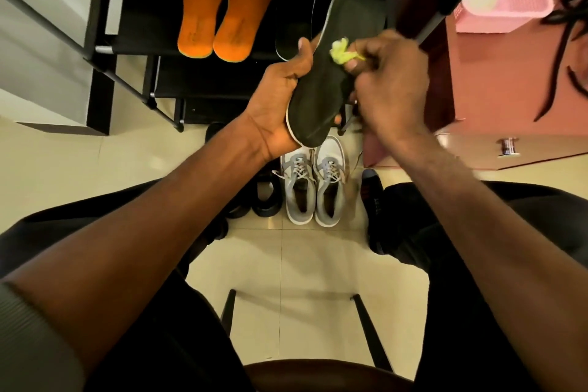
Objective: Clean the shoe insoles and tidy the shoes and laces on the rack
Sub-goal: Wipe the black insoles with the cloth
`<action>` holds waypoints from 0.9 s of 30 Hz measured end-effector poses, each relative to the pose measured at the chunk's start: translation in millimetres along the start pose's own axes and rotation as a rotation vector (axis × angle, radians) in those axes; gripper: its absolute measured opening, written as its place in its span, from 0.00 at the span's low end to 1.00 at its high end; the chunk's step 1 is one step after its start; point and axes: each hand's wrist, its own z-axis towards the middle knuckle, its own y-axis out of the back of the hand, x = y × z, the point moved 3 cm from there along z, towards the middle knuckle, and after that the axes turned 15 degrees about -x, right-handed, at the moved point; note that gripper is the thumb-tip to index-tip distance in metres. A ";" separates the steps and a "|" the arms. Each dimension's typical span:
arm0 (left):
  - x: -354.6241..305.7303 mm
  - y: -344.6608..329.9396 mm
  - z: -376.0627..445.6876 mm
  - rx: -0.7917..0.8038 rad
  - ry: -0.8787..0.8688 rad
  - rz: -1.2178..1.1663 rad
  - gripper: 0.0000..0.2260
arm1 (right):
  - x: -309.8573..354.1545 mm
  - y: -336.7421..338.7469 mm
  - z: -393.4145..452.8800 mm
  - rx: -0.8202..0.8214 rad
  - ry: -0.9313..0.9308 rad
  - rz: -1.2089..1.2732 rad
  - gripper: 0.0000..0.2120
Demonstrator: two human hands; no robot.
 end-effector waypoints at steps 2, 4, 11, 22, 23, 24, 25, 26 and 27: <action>-6.9 2.1 6.6 -0.038 -0.018 -0.062 0.21 | 9.7 -6.4 -22.9 0.067 0.084 0.004 0.10; -13.4 6.3 9.9 -0.076 -0.031 -0.108 0.20 | 15.0 -10.7 -39.3 0.126 0.119 0.047 0.09; -20.6 31.3 15.0 -0.247 -0.044 -0.218 0.20 | 29.9 -12.8 -68.0 0.334 0.175 0.222 0.13; -10.1 2.5 1.7 -0.058 0.140 -0.128 0.16 | 11.0 -3.1 -19.0 -0.014 0.215 -0.074 0.09; -8.3 3.6 1.3 -0.049 0.142 -0.128 0.14 | 10.0 -3.0 -16.0 -0.026 0.195 -0.055 0.08; -6.0 5.6 2.1 -0.053 0.132 -0.138 0.14 | 8.8 -2.4 -12.7 -0.033 0.172 -0.032 0.08; -4.2 6.8 2.7 -0.061 0.112 -0.161 0.16 | 7.7 -2.6 -9.7 -0.033 0.152 -0.015 0.07; -2.9 7.8 3.6 -0.083 0.087 -0.183 0.18 | 7.4 -3.3 -8.4 -0.026 0.140 -0.010 0.07; -3.1 7.9 4.6 -0.096 0.061 -0.206 0.20 | 7.7 -4.6 -8.4 -0.013 0.138 -0.008 0.07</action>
